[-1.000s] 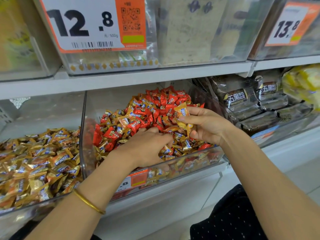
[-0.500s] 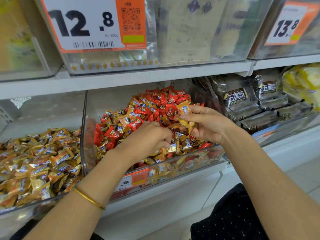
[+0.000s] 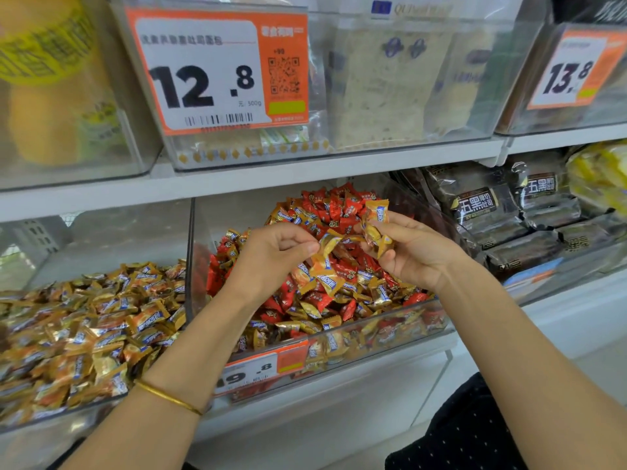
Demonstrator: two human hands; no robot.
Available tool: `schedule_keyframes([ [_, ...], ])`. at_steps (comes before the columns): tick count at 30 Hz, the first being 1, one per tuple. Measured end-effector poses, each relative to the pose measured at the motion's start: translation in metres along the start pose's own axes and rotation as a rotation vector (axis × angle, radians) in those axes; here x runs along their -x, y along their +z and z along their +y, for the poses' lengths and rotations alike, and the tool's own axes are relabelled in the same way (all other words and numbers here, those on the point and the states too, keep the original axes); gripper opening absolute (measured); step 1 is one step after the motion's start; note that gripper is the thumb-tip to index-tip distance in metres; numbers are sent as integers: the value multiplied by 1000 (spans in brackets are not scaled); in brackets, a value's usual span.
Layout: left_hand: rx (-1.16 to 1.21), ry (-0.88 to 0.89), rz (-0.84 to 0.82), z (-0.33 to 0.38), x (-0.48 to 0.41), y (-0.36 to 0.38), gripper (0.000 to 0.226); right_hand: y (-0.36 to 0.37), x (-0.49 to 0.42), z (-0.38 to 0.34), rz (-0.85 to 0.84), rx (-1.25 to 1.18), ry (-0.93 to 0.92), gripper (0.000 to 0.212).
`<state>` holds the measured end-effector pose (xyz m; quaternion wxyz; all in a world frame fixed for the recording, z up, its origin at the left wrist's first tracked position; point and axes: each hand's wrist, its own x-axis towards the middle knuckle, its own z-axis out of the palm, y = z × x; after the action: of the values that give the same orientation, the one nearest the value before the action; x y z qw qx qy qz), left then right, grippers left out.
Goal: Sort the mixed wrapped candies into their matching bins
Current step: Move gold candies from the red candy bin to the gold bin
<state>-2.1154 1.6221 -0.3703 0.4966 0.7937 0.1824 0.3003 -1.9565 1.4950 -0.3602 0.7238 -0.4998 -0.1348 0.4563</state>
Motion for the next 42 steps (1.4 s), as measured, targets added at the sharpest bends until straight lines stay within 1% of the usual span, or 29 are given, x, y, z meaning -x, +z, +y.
schedule_keyframes([
  [1,6,-10,15,0,1,-1,18,2,-1,1,5,-10,-5,33],
  [4,15,-26,72,4,3,-5,15,5,-3,3,21,-51,-18,59],
  [5,16,-20,96,6,3,-7,15,6,-4,3,22,-56,-17,63],
  [11,28,7,215,17,11,-20,16,14,-3,8,-19,-39,5,51],
  [14,23,8,219,20,18,-30,15,21,0,10,-74,-9,21,36],
  [18,4,-9,214,28,34,-49,14,39,9,16,-128,45,20,38],
  [21,-25,-33,243,33,50,-71,12,64,19,24,-186,78,12,41],
  [24,-52,-65,298,31,68,-101,11,101,29,37,-292,147,-26,32],
  [27,-121,-120,371,20,85,-134,9,146,34,57,-363,324,-119,26],
  [29,-218,-144,434,9,93,-155,13,176,32,72,-368,472,-184,33],
  [31,-330,-148,488,-3,99,-172,17,203,27,83,-375,705,-227,44],
  [34,-515,-188,473,-18,102,-187,17,232,18,91,-478,1026,-160,53],
  [36,-605,-218,439,-23,101,-191,22,239,14,91,-541,1144,-104,56],
  [37,-619,-222,426,-24,100,-192,24,239,13,89,-557,1142,-89,56],
  [39,-629,-211,411,-22,97,-190,27,231,13,80,-563,1053,-84,52],
  [42,-668,-157,376,-19,91,-180,28,198,15,62,-508,892,-156,38],
])
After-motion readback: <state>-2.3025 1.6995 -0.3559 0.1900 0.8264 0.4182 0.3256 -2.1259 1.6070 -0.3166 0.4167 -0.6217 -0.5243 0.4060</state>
